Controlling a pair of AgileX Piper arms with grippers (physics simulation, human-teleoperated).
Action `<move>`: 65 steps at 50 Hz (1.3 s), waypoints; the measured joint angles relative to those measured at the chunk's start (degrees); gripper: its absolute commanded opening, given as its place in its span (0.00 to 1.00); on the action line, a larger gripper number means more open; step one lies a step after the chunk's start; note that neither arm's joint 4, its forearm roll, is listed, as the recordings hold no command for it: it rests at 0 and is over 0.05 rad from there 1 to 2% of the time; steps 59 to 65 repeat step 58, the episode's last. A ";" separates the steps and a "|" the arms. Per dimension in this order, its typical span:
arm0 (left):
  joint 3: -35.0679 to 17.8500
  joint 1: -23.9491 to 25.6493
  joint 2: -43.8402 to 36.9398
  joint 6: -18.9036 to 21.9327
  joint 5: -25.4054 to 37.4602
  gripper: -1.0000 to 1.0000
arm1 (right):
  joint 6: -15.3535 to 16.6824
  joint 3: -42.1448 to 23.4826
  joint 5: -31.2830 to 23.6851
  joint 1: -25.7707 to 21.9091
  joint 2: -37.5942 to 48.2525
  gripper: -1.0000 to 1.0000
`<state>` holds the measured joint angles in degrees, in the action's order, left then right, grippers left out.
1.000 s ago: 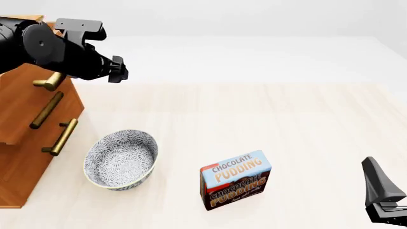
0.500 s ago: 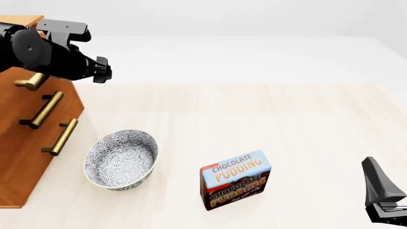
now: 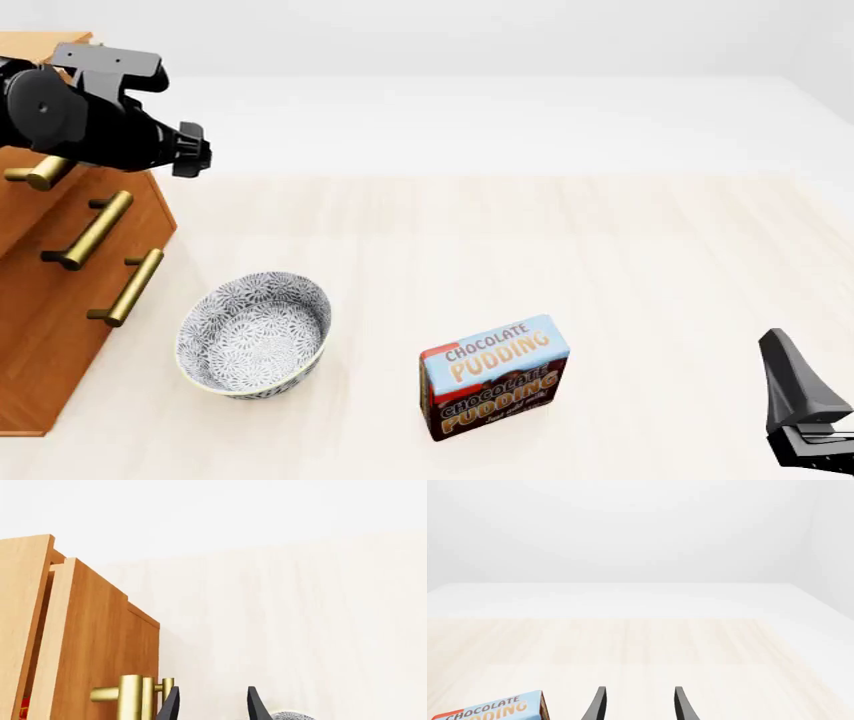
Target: Put the butter at the back in the top drawer of the cabinet and close it.
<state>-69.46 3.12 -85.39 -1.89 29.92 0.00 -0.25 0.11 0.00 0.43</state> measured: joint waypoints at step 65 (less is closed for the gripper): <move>4.67 -5.17 4.80 1.14 -0.46 1.00 | 0.00 0.00 0.00 0.00 0.00 1.00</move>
